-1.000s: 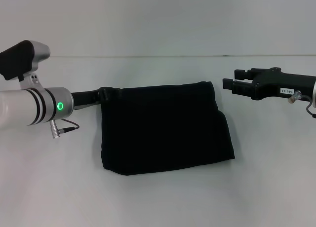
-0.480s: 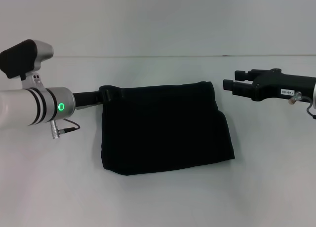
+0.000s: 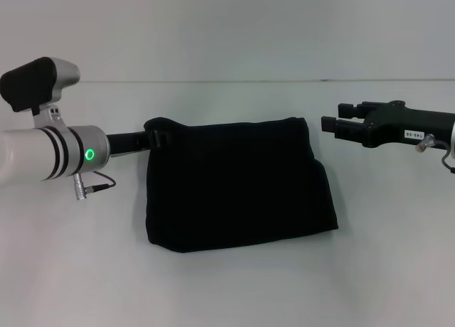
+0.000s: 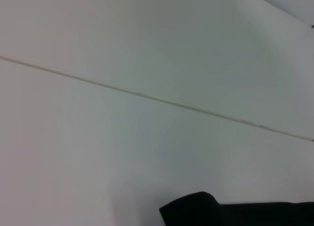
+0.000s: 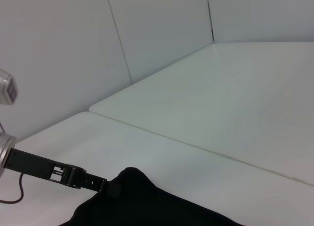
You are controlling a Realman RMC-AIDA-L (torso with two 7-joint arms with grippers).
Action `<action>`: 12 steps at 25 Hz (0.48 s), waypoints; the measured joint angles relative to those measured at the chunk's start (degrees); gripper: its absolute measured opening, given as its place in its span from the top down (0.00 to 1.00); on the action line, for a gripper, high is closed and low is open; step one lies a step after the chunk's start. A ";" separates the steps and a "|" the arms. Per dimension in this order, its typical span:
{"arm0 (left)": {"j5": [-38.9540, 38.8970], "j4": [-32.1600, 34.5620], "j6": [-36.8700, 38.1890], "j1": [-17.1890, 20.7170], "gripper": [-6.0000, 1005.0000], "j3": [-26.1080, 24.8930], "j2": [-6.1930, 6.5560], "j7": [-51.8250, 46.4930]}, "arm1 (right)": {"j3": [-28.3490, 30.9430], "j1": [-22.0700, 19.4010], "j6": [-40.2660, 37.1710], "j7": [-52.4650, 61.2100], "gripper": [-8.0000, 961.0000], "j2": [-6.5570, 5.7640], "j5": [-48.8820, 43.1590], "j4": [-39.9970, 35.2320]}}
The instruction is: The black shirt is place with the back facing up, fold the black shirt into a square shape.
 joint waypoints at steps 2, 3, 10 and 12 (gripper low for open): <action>-0.01 0.00 0.00 0.00 0.54 0.00 0.00 0.02 | 0.00 -0.01 0.01 0.00 0.40 0.00 0.00 0.00; -0.20 0.06 0.19 -0.04 0.58 0.00 0.00 0.16 | 0.00 -0.02 0.01 0.00 0.40 0.01 0.00 0.00; -0.29 0.16 0.35 -1.03 0.91 -0.04 0.42 0.36 | -0.09 -0.03 0.06 0.00 0.40 0.15 0.00 0.00; -0.32 0.17 0.39 -1.58 0.96 -0.03 0.59 0.50 | -0.09 -0.03 0.10 0.00 0.40 0.32 0.01 0.00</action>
